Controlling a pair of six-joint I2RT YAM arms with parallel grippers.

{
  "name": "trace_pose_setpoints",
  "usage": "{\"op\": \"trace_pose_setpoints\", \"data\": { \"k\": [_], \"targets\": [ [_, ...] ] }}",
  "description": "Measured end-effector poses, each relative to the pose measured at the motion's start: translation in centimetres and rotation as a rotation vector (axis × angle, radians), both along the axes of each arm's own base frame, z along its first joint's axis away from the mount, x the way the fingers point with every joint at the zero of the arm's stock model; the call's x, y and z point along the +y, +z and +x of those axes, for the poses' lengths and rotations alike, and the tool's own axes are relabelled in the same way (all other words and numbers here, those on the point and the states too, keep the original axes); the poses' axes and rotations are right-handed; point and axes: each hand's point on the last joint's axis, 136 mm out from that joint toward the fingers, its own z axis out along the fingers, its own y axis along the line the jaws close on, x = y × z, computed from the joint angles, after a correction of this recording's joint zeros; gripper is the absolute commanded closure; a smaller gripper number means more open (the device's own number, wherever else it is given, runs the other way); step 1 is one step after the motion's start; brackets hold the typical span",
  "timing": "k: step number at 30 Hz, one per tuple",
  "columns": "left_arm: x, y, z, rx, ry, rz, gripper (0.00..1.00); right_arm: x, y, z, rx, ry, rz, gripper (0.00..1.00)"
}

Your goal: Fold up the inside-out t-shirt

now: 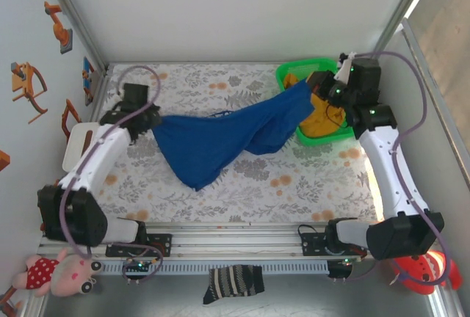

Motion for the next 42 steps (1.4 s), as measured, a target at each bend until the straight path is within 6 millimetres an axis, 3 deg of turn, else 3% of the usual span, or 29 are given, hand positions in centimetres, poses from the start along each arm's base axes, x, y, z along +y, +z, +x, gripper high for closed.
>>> {"op": "trace_pose_setpoints", "data": {
  "k": [5,8,11,18,24,27,30,33,35,38,41,42],
  "targets": [
    [1.9,16.8,0.9,-0.433,-0.033,-0.192,1.00,-2.5,7.4,1.5,-0.140,-0.035,0.047,1.00],
    [1.4,23.3,0.1,-0.596,-0.096,-0.265,1.00,-2.6,11.4,1.0,-0.226,-0.021,0.082,1.00],
    [1.5,25.7,-0.5,-0.661,-0.126,-0.337,1.00,-2.0,14.4,-0.1,-0.296,0.018,0.129,1.00],
    [1.0,27.9,-2.1,-0.699,-0.146,-0.483,1.00,-0.8,17.3,-3.4,-0.355,0.093,0.224,1.00],
    [0.3,34.7,-6.0,-0.835,-0.182,-0.523,1.00,-0.4,21.4,-8.2,-0.463,0.130,0.277,1.00],
    [0.6,36.2,-6.6,-0.864,-0.181,-0.529,1.00,-0.3,22.3,-9.0,-0.493,0.134,0.289,1.00],
    [1.2,34.2,-3.8,-0.798,-0.162,-0.554,1.00,-0.2,21.4,-7.8,-0.478,0.137,0.299,1.00],
    [1.8,27.7,2.1,-0.630,-0.126,-0.596,1.00,0.8,17.8,-4.6,-0.388,0.148,0.312,1.00],
    [2.4,20.4,6.5,-0.463,-0.077,-0.625,1.00,1.9,14.1,-1.5,-0.293,0.150,0.310,1.00],
    [3.0,8.5,10.8,-0.202,0.004,-0.646,1.00,4.3,6.8,3.3,-0.126,0.155,0.277,1.00],
    [3.5,-0.3,12.9,-0.018,0.054,-0.649,1.00,7.0,-0.7,7.3,0.019,0.165,0.221,1.00],
    [3.5,-2.0,13.3,0.017,0.061,-0.648,1.00,7.6,-2.8,8.2,0.058,0.167,0.208,1.00]
  ]
}}
